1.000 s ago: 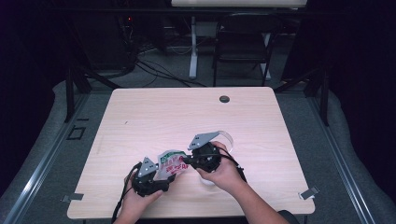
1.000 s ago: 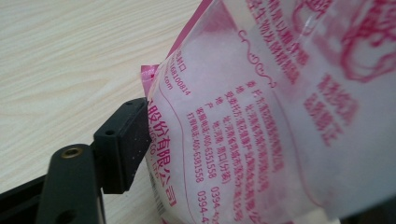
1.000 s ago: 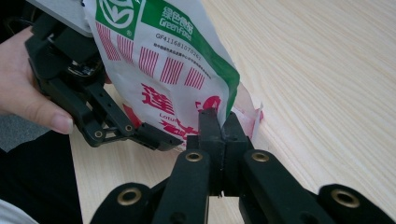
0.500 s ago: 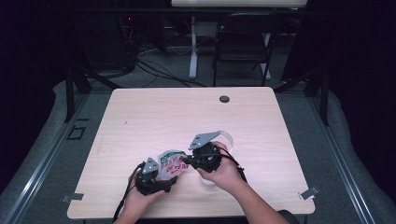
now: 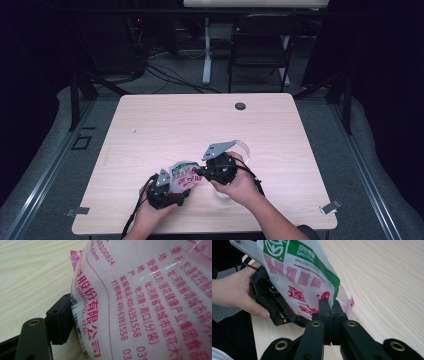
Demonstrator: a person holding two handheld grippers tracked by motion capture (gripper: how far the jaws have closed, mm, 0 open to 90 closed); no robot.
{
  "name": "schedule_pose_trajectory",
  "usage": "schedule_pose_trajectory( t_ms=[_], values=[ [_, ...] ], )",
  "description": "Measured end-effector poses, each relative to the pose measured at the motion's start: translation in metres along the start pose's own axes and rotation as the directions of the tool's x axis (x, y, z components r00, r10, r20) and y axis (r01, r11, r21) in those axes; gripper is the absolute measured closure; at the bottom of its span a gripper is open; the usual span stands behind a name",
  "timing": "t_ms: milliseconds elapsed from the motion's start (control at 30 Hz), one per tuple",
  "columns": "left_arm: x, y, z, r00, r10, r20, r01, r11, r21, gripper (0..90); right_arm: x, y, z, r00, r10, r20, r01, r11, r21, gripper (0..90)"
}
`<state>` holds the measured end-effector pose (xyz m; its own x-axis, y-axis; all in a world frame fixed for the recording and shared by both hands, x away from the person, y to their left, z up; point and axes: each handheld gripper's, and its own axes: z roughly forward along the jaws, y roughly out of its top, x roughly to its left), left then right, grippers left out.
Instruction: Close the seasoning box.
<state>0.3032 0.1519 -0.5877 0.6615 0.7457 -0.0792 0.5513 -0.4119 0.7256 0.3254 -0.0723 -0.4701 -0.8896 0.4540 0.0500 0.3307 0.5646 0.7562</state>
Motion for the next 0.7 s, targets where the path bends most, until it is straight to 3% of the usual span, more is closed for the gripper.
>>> schedule_pose_trajectory(
  t_ms=[433, 567, 700],
  values=[
    [-0.0018, 0.0009, 0.0021, 0.9997, 0.012, -0.023, -0.012, 0.9999, 0.003, 25.0, 0.0006, -0.0001, 0.0007, 1.0000, 0.004, 0.003, -0.004, 1.000, -0.001, 90.0],
    [-0.0016, 0.0019, 0.0029, 0.9998, 0.017, -0.007, -0.017, 0.9997, 0.015, 19.3, 0.0007, -0.0002, 0.0014, 1.0000, 0.009, 0.004, -0.009, 1.000, -0.006, 90.0],
    [-0.0035, 0.0021, 0.0041, 0.9994, 0.025, -0.022, -0.025, 0.9996, 0.017, 18.2, 0.0007, -0.0002, 0.0015, 1.0000, 0.009, 0.003, -0.009, 1.000, -0.006, 90.0]
  ],
)
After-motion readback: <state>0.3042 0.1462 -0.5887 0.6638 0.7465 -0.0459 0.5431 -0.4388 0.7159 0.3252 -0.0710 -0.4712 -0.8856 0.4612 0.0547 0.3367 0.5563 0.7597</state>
